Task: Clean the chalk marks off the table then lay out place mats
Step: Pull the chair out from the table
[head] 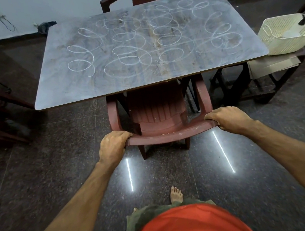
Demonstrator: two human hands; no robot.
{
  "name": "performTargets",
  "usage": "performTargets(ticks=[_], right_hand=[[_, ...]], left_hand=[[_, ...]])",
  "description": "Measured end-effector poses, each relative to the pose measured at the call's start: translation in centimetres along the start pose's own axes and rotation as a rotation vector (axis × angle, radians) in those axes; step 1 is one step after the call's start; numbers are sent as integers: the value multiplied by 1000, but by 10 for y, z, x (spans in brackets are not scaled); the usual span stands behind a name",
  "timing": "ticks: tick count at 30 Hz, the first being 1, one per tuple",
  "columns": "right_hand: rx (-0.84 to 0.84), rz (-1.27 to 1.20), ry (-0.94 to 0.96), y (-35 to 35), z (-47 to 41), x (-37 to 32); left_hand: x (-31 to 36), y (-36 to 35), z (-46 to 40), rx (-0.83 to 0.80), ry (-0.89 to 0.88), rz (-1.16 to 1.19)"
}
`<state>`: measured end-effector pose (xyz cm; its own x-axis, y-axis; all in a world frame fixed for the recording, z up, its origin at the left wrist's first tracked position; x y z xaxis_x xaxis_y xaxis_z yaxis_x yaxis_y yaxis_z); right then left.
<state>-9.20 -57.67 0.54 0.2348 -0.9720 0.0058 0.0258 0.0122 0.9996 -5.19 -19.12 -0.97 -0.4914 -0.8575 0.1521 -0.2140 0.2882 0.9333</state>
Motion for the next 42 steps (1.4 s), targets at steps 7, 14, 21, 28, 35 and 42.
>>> performTargets(ticks=[7, 14, 21, 28, 35, 42], right_hand=[[31, -39, -30, -3, 6, -1], [34, -40, -20, -3, 12, 9], [50, -80, -42, -5, 10, 9], [60, -50, -19, -9, 7, 8], [114, -48, 7, -11, 5, 4], [125, -58, 24, -12, 8, -1]], left_hand=[[0, -1, -1, 17, -5, 17], [11, -1, 2, 11, 6, 18], [13, 2, 1, 4, 14, -5], [5, 4, 1, -3, -61, -9], [1, 6, 3, 23, -94, -36], [-4, 4, 6, 54, -95, -42]])
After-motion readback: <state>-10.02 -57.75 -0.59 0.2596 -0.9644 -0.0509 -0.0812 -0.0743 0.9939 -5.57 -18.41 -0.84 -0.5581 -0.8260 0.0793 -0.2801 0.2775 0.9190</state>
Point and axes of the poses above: each hand's wrist, its own z-axis away from the middle knuckle, its own y-axis out of the back of the hand, x = y × z, the point moved 1 cm from there along -z, towards the middle knuckle, and after that the axes turned 15 degrees about x, right-handed, at the moved point
